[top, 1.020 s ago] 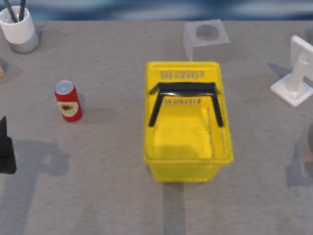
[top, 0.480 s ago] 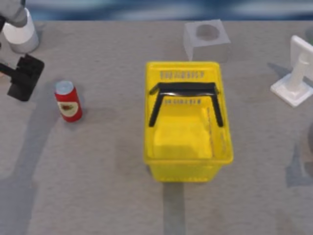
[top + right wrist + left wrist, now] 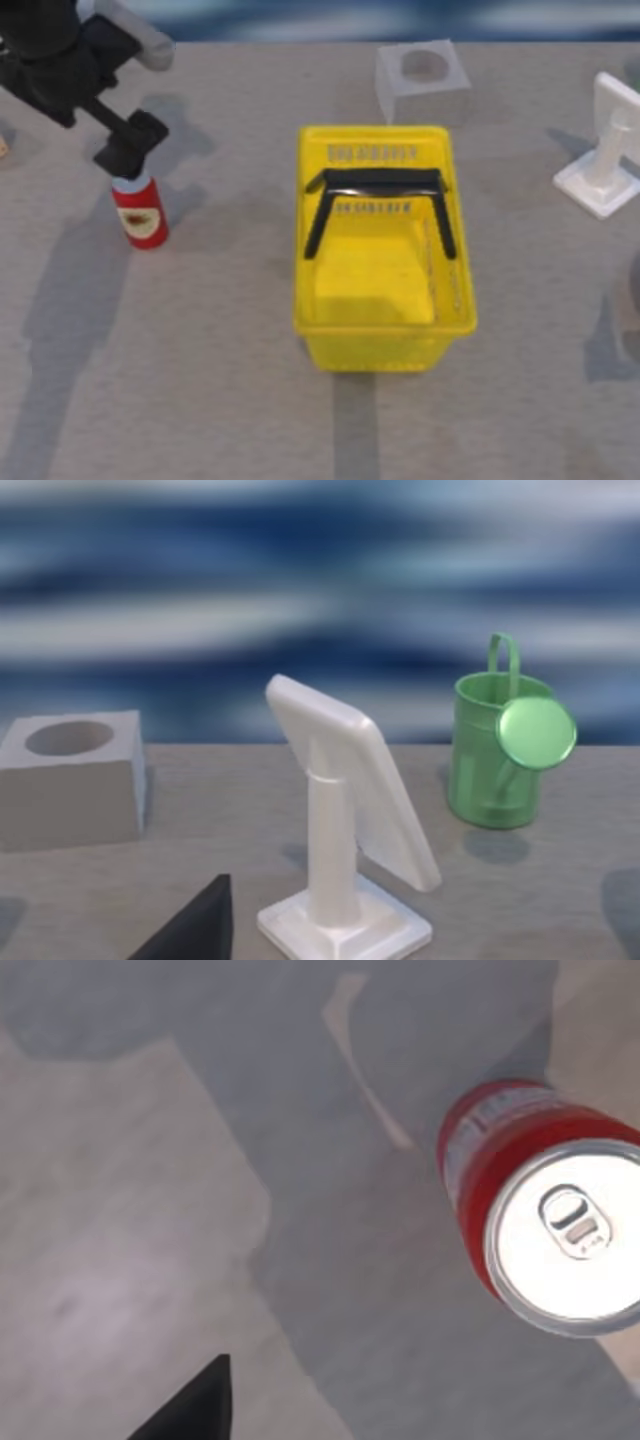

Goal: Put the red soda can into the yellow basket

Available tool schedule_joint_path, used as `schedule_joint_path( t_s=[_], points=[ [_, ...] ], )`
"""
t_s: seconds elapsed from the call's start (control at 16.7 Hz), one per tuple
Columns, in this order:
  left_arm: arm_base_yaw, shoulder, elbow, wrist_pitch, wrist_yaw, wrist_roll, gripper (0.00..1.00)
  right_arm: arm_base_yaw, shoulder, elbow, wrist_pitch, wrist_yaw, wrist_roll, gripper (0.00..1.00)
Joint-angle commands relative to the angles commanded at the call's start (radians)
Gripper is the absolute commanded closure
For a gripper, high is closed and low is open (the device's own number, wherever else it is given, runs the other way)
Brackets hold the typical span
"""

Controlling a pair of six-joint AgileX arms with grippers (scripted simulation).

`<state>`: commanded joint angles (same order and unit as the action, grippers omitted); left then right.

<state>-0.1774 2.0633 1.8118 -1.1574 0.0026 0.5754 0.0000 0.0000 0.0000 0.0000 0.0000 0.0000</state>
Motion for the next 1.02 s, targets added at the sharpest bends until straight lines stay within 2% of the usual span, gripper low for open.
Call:
schedule_joint_path(
  t_s=[0.24,0.6,1.02],
  points=[
    [-0.015,0.17,0.138,-0.107,0.001,0.048,0.0,0.0,0.0,0.0,0.0,0.0,0.0,0.0],
    [-0.011,0.193,0.152,-0.121,0.001,0.053,0.0,0.0,0.0,0.0,0.0,0.0,0.0,0.0],
    [-0.015,0.22,0.025,0.037,0.001,0.056,0.0,0.0,0.0,0.0,0.0,0.0,0.0,0.0]
  ],
)
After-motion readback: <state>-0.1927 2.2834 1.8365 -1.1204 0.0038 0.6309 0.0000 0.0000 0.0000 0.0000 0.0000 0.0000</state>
